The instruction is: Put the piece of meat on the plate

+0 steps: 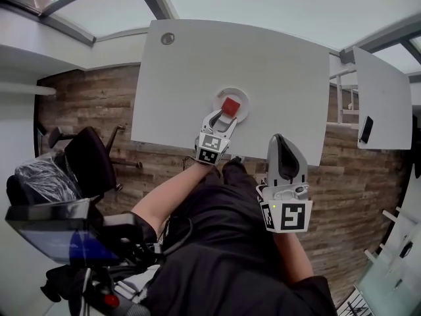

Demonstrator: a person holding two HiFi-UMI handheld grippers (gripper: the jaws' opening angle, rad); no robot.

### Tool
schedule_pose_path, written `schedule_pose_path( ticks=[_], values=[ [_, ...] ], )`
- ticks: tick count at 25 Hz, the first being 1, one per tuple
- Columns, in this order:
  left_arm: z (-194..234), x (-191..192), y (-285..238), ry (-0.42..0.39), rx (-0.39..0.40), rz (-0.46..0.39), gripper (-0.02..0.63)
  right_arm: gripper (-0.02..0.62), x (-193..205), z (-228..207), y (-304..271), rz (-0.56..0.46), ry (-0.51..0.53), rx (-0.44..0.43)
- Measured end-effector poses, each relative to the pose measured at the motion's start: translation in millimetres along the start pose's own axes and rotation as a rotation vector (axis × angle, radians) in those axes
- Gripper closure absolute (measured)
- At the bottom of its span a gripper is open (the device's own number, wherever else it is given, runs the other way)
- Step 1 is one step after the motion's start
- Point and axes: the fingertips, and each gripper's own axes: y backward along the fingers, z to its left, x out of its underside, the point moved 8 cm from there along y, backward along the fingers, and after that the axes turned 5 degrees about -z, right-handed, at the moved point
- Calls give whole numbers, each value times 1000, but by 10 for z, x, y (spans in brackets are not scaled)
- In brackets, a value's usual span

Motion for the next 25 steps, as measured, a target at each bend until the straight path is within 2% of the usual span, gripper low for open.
schedule_pose_path(
  ticks=[3,6,11,14,19,25],
  values=[
    [-118,-143,171,10,15,-47,382,588,-9,36,22,-13,-1,0],
    [-208,-267,336,18,10,-92,455,588,-18,59,32,-24,-5,-1],
    [-261,-420,562,68,-18,-113,462,588,-45,71,58,-44,-3,-4],
    [-286,-560,696,44,-26,-133,505,588,-24,75,69,-42,-15,-10],
    [-269,-841,929,38,-51,-211,521,588,-13,147,17,-49,-22,-55],
    [-249,-1065,1102,31,-66,-247,578,588,-50,164,-59,-70,-32,-81]
  ],
)
